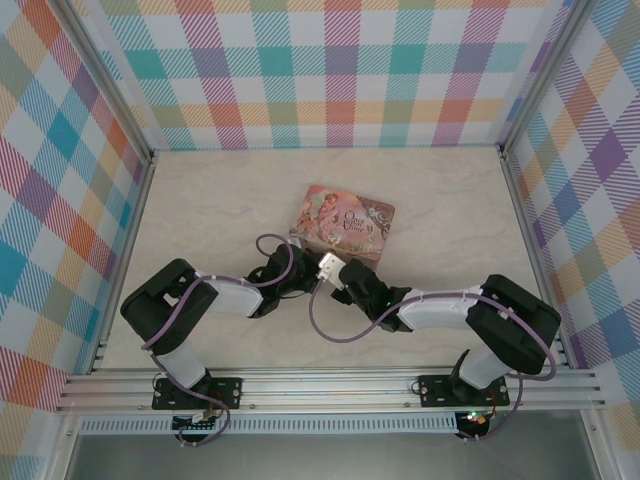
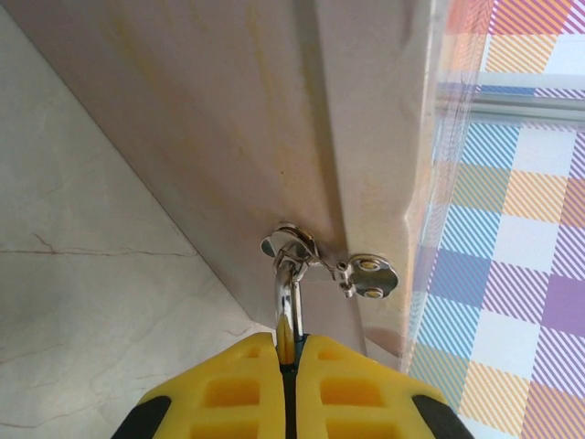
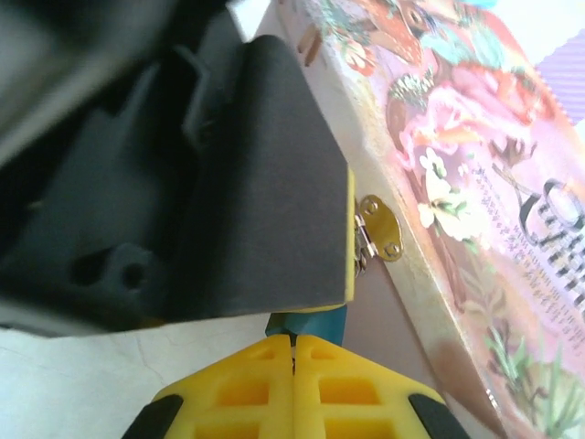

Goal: Unlock the padlock with the key

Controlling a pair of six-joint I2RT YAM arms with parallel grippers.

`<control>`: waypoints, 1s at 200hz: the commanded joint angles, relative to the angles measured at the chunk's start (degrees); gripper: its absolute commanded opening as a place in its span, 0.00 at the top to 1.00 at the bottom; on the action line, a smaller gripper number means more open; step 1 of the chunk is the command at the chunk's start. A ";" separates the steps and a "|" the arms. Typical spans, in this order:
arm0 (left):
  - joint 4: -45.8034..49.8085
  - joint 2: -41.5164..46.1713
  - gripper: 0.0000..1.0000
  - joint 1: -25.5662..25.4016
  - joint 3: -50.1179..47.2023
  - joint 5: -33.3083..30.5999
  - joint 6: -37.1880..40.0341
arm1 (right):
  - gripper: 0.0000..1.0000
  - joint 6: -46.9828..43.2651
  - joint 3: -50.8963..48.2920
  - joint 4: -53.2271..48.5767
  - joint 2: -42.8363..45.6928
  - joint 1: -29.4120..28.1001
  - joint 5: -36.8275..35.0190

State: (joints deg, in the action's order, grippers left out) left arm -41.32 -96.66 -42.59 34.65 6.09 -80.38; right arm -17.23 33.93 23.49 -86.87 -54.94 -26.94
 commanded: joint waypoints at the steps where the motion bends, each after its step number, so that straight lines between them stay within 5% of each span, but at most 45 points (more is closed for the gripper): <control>1: -2.31 0.60 1.00 -0.48 1.12 1.44 -0.21 | 1.00 14.12 0.54 -2.65 2.87 1.87 7.36; 47: -2.09 0.95 1.00 -0.48 0.88 1.21 0.23 | 1.00 22.48 -1.17 -1.61 4.00 4.01 14.80; 97: 2.57 2.53 1.00 -0.65 0.22 -0.06 3.92 | 0.62 25.51 -4.27 -6.75 13.09 7.72 23.98; 158: 2.03 -0.36 1.00 -2.27 -1.32 0.24 6.72 | 0.42 33.71 -4.67 -22.20 28.70 17.54 30.33; 200: 0.81 -2.49 0.67 -2.39 -1.48 0.76 7.16 | 0.29 38.37 -2.35 -27.32 27.33 21.58 33.23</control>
State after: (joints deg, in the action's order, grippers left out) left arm -40.34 -97.54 -44.07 34.30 6.52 -74.19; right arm 16.69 29.65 1.69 -58.37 -34.76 2.85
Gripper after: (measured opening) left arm 0.247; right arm 0.676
